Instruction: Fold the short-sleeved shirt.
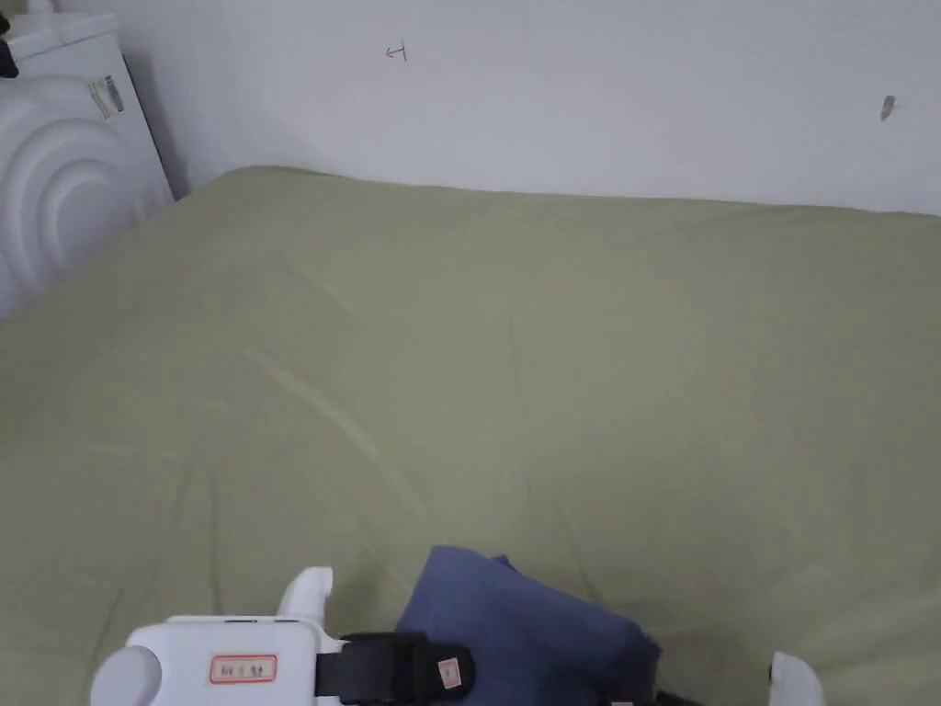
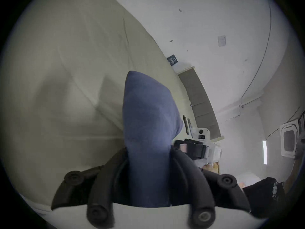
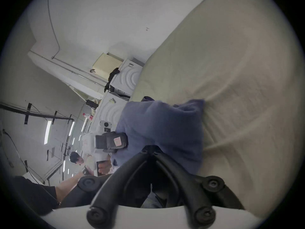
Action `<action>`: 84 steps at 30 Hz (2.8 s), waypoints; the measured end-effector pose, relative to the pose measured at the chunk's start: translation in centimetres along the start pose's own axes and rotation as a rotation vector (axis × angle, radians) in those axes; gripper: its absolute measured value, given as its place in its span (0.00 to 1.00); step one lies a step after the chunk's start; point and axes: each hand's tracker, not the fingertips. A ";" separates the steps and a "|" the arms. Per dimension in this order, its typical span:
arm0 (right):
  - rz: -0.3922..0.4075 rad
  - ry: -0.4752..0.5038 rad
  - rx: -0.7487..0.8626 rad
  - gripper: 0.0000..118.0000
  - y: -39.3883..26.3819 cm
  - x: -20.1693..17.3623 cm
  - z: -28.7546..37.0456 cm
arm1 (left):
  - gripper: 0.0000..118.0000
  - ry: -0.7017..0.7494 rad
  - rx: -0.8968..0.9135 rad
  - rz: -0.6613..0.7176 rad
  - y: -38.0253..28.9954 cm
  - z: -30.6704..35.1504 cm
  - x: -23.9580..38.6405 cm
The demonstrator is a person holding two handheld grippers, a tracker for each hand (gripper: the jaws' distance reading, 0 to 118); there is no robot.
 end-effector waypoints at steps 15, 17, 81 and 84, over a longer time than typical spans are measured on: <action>0.014 0.001 -0.103 0.01 -1.0 -2.3 -4.4 | 0.26 0.456 0.068 0.026 12.1 28.3 -13.1; 0.008 -0.002 -0.111 0.01 -1.4 -2.2 -4.3 | 0.30 0.414 0.100 0.122 12.0 30.1 -14.6; 0.719 -0.975 0.829 0.93 -4.1 -20.1 18.0 | 1.00 0.759 0.881 -0.648 -13.6 -3.1 32.4; 0.718 -0.965 0.810 0.93 -3.8 -19.9 18.1 | 1.00 0.758 0.882 -0.644 -13.4 -3.0 32.3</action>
